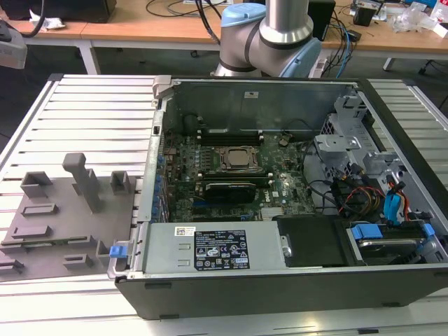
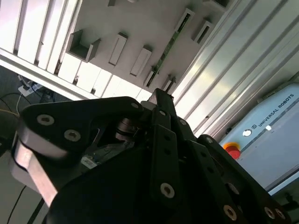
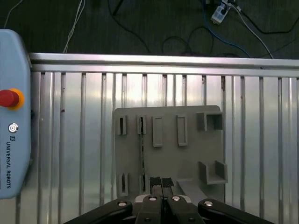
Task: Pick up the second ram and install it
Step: 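Pick up the second ram and move it above second insertion slot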
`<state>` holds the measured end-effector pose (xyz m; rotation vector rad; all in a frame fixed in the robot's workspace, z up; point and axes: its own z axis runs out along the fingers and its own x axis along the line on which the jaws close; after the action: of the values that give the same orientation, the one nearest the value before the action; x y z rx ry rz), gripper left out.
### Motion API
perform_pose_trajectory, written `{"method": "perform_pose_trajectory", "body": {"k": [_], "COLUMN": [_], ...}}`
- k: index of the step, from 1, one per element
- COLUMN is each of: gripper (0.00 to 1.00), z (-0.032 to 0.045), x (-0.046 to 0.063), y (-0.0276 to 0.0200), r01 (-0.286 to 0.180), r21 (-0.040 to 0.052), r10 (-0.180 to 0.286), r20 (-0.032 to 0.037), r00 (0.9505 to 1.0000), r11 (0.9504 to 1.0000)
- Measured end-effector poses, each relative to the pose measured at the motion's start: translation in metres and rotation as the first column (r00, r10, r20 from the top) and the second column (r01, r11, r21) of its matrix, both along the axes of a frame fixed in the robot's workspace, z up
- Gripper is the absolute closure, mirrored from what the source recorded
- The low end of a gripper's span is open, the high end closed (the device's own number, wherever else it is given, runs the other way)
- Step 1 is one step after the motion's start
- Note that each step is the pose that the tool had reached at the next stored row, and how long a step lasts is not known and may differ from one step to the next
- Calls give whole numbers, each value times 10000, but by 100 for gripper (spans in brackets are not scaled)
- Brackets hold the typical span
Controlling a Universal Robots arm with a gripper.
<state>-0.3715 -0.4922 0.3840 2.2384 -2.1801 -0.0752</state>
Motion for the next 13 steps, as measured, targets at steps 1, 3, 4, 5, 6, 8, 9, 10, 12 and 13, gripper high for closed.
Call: {"method": "perform_pose_trajectory", "body": {"k": [1, 3, 4, 5, 6, 8, 9, 10, 12, 13], "gripper": [89, 89, 89, 89, 89, 89, 89, 89, 83, 76], "z": [0, 0, 0, 0, 0, 0, 0, 0, 0, 0], "x": [0, 0, 0, 0, 0, 0, 0, 0, 0, 0], "y": [0, 0, 0, 0, 0, 0, 0, 0, 0, 0], "r01": [-81, -267, -378, -461, -518, -590, -590, -590, -588, -587], "r21": [1, 0, 1, 1, 0, 0, 0, 1, 0, 1], "r10": [81, 267, 378, 461, 518, 590, 590, 590, 588, 587], "r20": [1, 0, 0, 0, 0, 0, 0, 0, 0, 0], "r00": [10000, 9996, 9993, 9989, 9987, 9983, 9983, 9983, 9983, 9983], "r11": [10000, 9996, 9993, 9989, 9987, 9983, 9983, 9983, 9983, 9983]}}
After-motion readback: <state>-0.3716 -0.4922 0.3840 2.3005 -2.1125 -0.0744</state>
